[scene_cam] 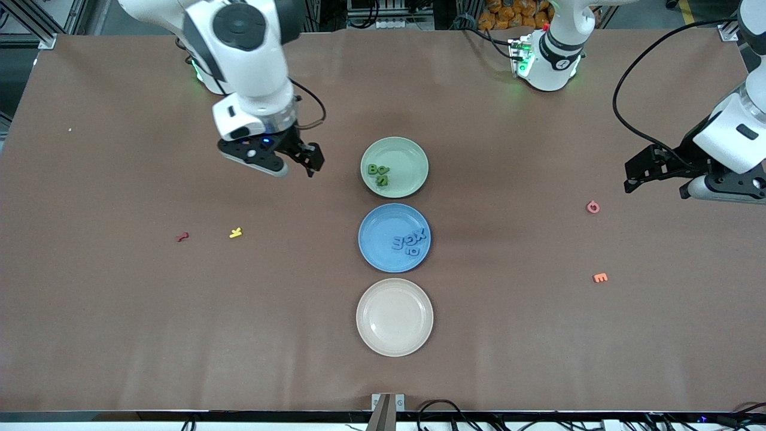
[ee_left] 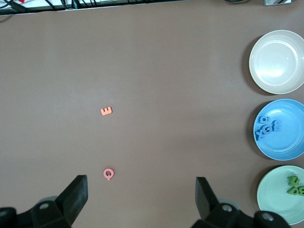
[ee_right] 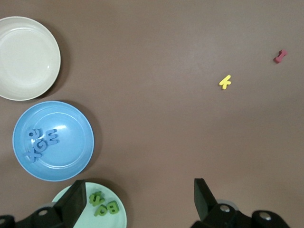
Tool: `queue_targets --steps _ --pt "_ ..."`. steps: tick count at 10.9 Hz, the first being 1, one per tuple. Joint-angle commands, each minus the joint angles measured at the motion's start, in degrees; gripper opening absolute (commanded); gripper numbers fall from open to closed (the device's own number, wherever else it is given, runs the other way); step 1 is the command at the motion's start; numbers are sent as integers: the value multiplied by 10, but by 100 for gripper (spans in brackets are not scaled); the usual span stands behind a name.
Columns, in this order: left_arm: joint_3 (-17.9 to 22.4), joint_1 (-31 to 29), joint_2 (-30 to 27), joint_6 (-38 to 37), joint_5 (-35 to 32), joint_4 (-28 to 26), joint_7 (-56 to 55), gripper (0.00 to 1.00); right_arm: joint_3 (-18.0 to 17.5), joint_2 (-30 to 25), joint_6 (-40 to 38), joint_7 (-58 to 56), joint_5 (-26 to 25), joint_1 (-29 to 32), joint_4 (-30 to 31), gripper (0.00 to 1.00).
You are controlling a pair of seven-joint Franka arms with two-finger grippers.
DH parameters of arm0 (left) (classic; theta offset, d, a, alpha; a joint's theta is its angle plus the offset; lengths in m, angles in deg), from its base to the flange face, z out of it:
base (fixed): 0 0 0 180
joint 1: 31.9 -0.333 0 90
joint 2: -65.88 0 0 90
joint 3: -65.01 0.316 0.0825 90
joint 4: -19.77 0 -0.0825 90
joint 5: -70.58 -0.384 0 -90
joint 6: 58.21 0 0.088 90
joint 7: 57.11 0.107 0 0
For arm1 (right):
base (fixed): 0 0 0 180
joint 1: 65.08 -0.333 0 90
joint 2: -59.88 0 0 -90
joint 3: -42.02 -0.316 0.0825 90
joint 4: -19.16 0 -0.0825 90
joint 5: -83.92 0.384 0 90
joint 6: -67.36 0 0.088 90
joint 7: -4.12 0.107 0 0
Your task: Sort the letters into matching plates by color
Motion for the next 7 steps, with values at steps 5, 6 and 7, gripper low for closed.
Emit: queue_targets --steps 5,6,7 --pt "1 -1 -2 2 7 6 12 100 4 -93 -125 -359 57 196 2 100" --pt "1 -1 -2 2 7 6 12 100 4 -98 -137 -409 57 226 1 100" --pt "1 -1 -1 2 7 6 12 100 4 -99 -140 -444 58 250 1 100"
